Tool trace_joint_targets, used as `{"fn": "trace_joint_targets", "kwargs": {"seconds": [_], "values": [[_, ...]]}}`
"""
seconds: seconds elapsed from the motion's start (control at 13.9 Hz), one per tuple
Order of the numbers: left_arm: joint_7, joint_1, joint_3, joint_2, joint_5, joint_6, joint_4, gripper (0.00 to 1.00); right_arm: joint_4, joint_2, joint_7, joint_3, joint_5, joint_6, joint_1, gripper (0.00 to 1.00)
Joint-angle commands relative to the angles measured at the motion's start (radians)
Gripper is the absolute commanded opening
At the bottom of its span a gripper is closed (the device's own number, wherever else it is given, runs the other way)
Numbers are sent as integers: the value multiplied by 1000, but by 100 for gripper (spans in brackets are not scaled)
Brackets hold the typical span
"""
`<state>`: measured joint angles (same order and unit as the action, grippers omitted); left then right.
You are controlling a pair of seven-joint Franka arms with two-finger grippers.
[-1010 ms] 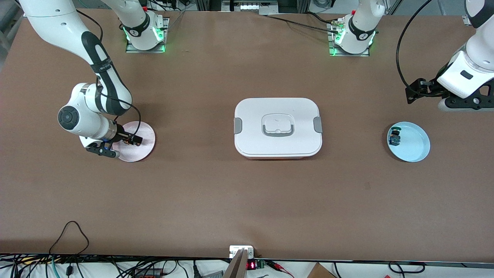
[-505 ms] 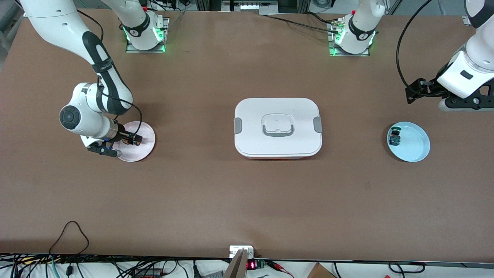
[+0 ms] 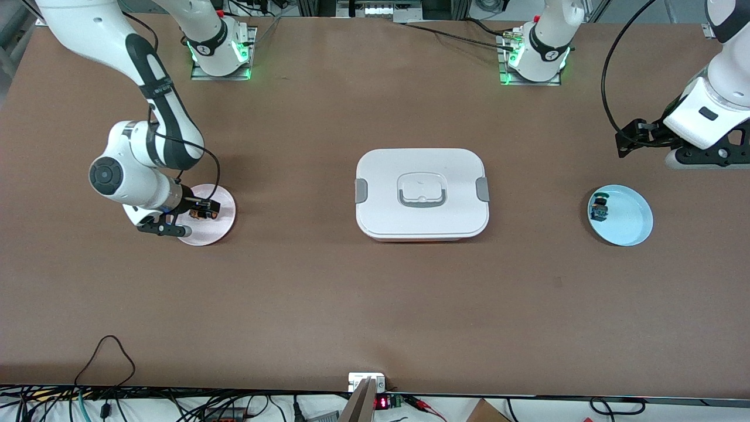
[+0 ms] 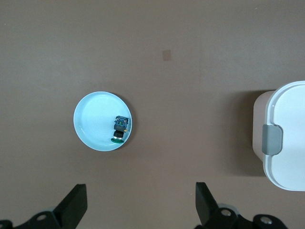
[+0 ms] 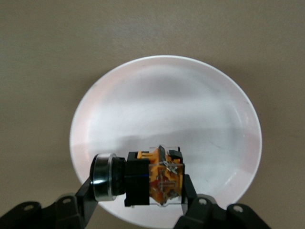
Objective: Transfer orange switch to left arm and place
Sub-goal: 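Close the right gripper on the orange switch and lift it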
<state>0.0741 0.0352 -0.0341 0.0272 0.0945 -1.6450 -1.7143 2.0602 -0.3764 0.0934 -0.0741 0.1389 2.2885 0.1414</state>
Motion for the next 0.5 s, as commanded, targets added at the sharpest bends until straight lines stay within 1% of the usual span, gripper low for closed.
{"fn": "trace_joint_targets", "kwargs": {"seconds": [0.0,0.14,0.22,0.36,0.43], "values": [[-17,-1,-1,0,-16,16,13,100,-58,83,-79,-1,8,-121,-2,0],[-16,8,-3,-6,-24,19,13,100,-87,137,-150,13,7,-139,3,0],[-16,12,-3,-13,-33,45,13,100,-121,160,-193,31,8,-151,7,0],[-14,11,-1,-15,-112,71,16,100,-182,185,-269,54,11,-207,7,0],[-17,3,-1,-23,-148,114,16,100,-211,198,-352,85,28,-214,4,0]]}}
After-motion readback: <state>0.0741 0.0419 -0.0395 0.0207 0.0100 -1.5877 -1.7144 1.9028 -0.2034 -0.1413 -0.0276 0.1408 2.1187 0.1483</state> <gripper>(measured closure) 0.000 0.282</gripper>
